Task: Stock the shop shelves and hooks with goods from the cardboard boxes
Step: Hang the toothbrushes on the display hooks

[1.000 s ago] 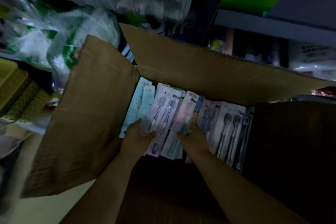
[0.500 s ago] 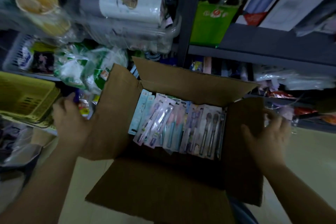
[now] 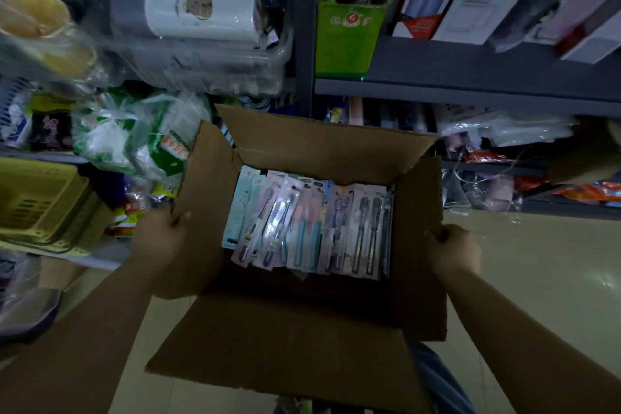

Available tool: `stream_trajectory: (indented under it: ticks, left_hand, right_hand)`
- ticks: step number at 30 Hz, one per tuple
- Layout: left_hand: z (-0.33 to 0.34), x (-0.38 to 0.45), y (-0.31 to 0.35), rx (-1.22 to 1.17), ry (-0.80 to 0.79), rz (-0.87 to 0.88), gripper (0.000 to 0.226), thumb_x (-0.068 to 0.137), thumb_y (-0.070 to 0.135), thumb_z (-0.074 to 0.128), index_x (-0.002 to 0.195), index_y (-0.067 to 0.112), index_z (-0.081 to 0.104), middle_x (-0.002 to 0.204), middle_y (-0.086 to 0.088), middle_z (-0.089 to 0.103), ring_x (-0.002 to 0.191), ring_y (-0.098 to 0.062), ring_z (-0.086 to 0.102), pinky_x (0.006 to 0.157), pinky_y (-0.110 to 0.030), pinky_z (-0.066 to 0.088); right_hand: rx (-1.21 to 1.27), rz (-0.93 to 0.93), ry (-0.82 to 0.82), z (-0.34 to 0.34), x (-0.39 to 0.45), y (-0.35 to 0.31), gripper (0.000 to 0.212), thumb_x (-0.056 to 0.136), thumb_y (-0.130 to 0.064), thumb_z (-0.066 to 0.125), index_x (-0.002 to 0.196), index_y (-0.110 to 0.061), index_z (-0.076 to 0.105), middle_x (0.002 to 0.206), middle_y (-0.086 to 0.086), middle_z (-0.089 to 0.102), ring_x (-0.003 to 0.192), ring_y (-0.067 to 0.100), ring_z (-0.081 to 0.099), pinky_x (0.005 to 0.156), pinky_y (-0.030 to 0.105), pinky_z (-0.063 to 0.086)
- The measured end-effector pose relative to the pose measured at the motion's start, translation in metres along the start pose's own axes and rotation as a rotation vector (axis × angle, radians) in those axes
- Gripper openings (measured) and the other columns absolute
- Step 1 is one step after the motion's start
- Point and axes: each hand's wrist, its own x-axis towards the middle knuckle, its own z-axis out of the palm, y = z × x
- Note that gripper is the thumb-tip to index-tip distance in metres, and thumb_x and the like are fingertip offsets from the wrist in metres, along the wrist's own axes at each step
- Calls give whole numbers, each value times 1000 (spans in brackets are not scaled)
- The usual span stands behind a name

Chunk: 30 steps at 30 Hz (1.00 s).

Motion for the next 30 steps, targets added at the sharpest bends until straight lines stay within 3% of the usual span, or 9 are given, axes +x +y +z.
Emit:
stream_trajectory:
  ticks: [5,11,14,19,25,30]
  left_hand:
    - [-5,-19,10,46,61,23,22,92,13,59,89,-8,66,79,-30,63,78,-42,60,63,-33,35]
    - [-31,-58,37,40,41,45,15,89,10,63,95,-1,72,86,-26,68,85,-41,63,65,-35,38]
    - [-37,-83,66,8,16,55,15,90,15,62,95,6,72,85,-22,69,83,-38,63,66,-35,41]
    - [-26,-130,143,-1,-6,112,23,89,19,62,74,4,69,65,-17,65,66,-32,61,66,-38,49]
    - [30,-200,261,24,-35,177,32,90,24,61,77,-5,65,67,-25,63,63,-36,60,65,-43,49]
    - [95,-271,375,15,-45,235,32,91,22,61,79,-7,65,70,-27,65,65,-37,62,67,-47,50]
  right_hand:
    - [53,-45,98,-20,1,11,22,91,-21,59,95,-2,68,79,17,66,78,37,63,69,37,49]
    - [95,-61,88,-81,1,37,18,89,-21,64,90,-4,71,74,17,67,71,34,63,66,37,51]
    - [124,-46,87,-118,0,61,18,88,-22,66,88,-5,71,77,18,69,73,36,64,71,45,55]
    - [195,8,68,-186,11,117,19,90,-23,63,97,-7,70,81,13,68,77,34,66,77,48,56]
    - [297,26,112,-271,46,223,14,89,-22,64,78,-14,65,72,9,65,74,32,64,73,41,55]
    - [275,44,198,-351,95,331,19,88,-24,66,77,-8,66,73,13,65,72,32,61,68,35,50]
